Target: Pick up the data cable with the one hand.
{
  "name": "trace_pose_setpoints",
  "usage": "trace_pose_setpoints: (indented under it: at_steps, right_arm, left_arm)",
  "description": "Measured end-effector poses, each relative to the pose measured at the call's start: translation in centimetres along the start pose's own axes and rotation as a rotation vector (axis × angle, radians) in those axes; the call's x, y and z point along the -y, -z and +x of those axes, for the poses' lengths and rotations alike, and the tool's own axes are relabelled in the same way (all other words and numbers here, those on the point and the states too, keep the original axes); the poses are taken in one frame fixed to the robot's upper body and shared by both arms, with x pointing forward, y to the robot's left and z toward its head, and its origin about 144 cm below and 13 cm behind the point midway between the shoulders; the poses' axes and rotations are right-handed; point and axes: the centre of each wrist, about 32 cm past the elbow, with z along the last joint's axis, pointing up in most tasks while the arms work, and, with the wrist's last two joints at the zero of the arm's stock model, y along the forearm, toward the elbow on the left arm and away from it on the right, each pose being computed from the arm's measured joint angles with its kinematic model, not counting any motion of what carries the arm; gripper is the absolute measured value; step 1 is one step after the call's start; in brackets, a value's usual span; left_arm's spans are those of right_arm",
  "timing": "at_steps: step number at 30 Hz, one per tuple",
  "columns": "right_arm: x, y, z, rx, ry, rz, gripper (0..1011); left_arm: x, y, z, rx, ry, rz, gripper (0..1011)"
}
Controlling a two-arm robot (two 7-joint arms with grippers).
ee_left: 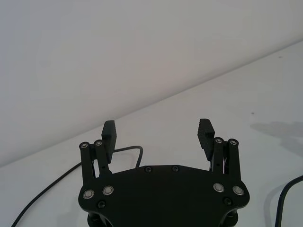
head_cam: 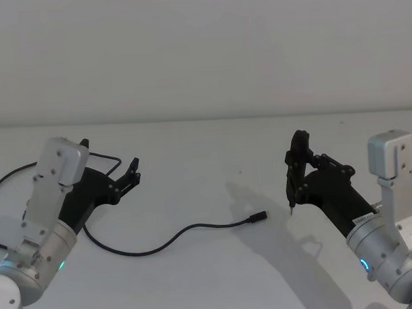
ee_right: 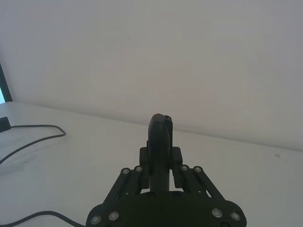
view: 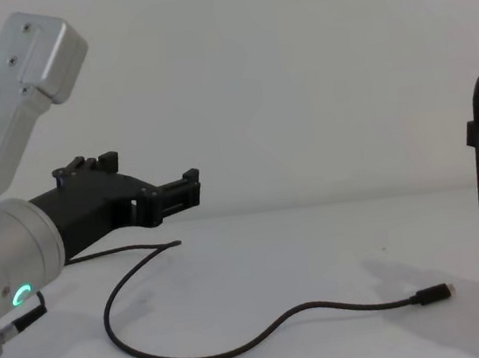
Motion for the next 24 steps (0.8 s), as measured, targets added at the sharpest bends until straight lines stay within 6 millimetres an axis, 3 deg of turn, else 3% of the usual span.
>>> trace_pose_setpoints:
  at_steps: [24]
  right_arm:
    - [0.0,0.0,0.0,0.0,0.0,0.0,274]
  left_arm:
    - [0.0,0.01,0.0,-0.001,0.0,0.0,1001]
